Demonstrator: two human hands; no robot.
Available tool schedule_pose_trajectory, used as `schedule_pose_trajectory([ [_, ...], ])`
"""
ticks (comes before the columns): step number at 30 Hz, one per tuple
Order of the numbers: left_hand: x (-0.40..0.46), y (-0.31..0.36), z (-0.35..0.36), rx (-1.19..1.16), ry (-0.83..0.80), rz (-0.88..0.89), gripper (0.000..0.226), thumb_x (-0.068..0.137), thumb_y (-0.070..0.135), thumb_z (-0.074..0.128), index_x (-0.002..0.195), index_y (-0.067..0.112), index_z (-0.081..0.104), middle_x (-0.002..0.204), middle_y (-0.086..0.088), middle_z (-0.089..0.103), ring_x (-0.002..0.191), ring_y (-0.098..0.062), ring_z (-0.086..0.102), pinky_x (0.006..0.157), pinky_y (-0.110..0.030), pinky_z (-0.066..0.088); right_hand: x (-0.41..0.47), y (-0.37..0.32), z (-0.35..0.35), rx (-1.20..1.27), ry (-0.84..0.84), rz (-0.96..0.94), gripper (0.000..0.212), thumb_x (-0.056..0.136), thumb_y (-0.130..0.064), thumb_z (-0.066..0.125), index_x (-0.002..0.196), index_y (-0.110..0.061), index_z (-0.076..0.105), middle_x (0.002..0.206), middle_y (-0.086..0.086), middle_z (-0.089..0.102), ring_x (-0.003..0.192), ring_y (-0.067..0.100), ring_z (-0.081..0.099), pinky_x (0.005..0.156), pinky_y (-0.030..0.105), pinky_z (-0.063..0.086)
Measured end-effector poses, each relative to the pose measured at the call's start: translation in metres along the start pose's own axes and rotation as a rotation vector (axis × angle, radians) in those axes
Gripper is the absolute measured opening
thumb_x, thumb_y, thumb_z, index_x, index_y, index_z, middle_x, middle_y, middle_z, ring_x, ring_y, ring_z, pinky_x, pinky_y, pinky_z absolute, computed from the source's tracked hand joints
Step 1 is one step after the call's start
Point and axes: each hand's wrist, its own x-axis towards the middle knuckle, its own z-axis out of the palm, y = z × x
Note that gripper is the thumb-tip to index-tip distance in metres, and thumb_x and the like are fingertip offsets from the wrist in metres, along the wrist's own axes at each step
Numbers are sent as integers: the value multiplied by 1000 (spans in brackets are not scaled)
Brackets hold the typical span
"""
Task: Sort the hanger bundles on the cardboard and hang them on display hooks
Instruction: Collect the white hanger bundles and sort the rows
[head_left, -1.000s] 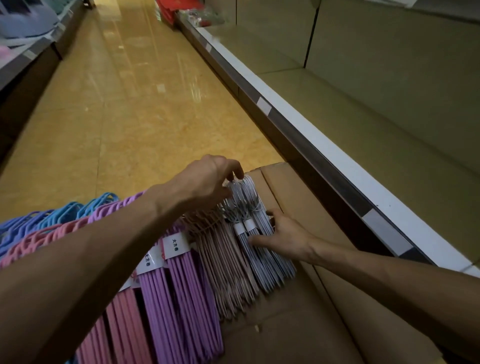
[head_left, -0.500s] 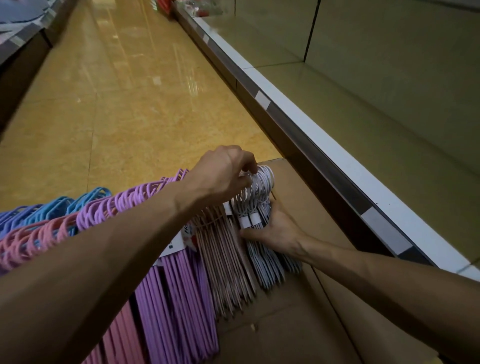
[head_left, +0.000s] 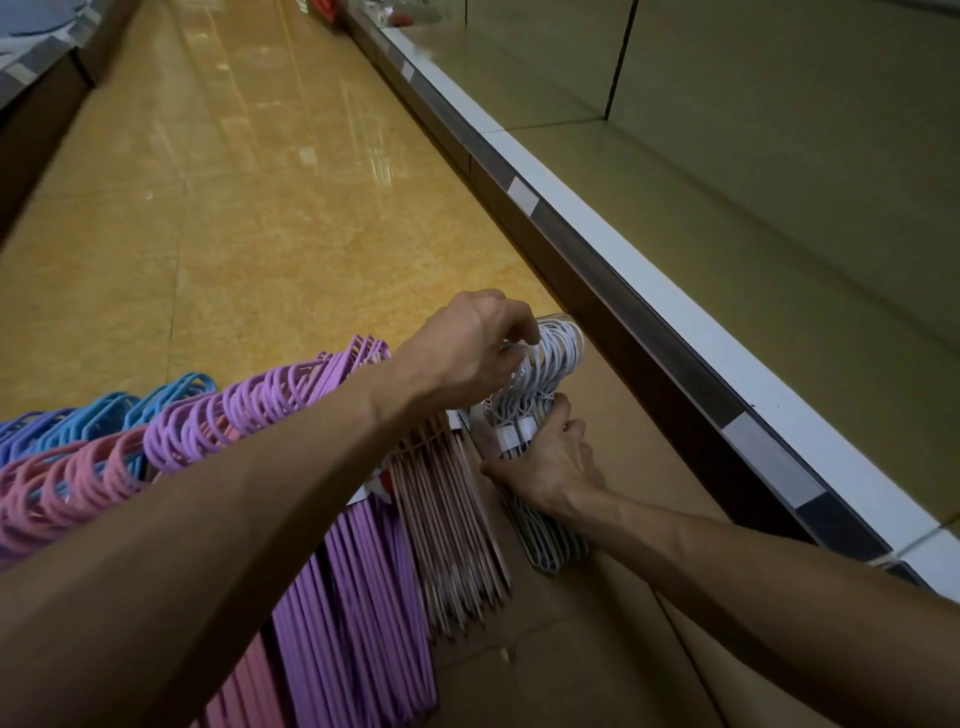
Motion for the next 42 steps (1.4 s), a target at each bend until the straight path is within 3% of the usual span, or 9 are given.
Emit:
schedule_pose_trajectory([
  [4, -3, 2, -2, -112, 27, -69, 23, 96, 17, 58, 115, 13, 69, 113, -2, 68, 104, -12, 63, 85, -19, 49, -7, -1, 3, 79, 73, -43, 111, 70, -92, 47, 151, -25, 10, 146, 12, 38, 128, 33, 47, 100, 47, 46],
  [10, -9, 2, -14, -306, 118, -222, 20, 97, 19, 57, 113, 16, 70, 107, 4, 69, 99, -6, 63, 73, -5, 44, -12, 0, -17, 117, 86, -121, 107, 60, -92, 47, 140, -24, 32, 125, 5, 57, 107, 28, 59, 88, 45, 54],
  [14, -13, -3, -23, -382, 176, -328, 21, 98, 20, 56, 113, 19, 70, 106, 7, 67, 100, -7, 62, 72, -11, 44, -13, -3, -43, 154, 81, -146, 106, 47, -78, 51, 137, -24, 38, 119, 2, 62, 104, 28, 61, 88, 45, 54],
  [20, -17, -11, -35, -498, 298, -467, 23, 96, 23, 58, 118, 21, 66, 113, 3, 66, 106, -17, 63, 96, -37, 51, -11, -8, -84, 281, 85, -307, 79, 72, -40, 77, 140, -27, 38, 117, -7, 61, 104, 17, 62, 92, 38, 53],
  [29, -21, -8, -65, -733, 587, -744, 62, 86, 21, 67, 142, 18, 40, 128, -8, 55, 111, -28, 58, 100, -44, 49, -32, -39, -124, 414, 108, -542, 72, 73, -33, 79, 135, -26, 44, 116, -11, 63, 102, 4, 62, 94, 32, 53],
  [33, -28, -7, -74, -892, 602, -798, 71, 85, 13, 66, 147, 17, 31, 117, -12, 59, 109, -28, 60, 101, -46, 49, -47, -47, -128, 525, 57, -561, 61, 76, -26, 80, 127, -26, 48, 105, -12, 67, 89, -2, 66, 78, 19, 55],
  [35, -32, -4, -77, -1024, 561, -783, 72, 85, 5, 62, 148, 17, 30, 117, -13, 63, 106, -29, 63, 99, -45, 51, -54, -52, -130, 578, -2, -571, 61, 75, -29, 81, 127, -27, 50, 107, -8, 69, 90, 3, 68, 78, 24, 57],
  [38, -40, 7, -77, -1128, 470, -708, 57, 83, -3, 59, 137, 8, 43, 107, -15, 67, 99, -32, 67, 92, -48, 55, -62, -60, -133, 682, -94, -584, 61, 67, -36, 81, 123, -34, 56, 104, -6, 73, 82, 11, 69, 81, 43, 59],
  [42, -44, 18, -88, -1289, 572, -751, 7, 91, 1, 56, 96, -1, 53, 89, -18, 53, 89, -32, 56, 77, -44, 52, -76, -70, -138, 705, -238, -632, 57, 70, -34, 80, 123, -36, 59, 100, -3, 74, 70, 16, 63, 74, 45, 58],
])
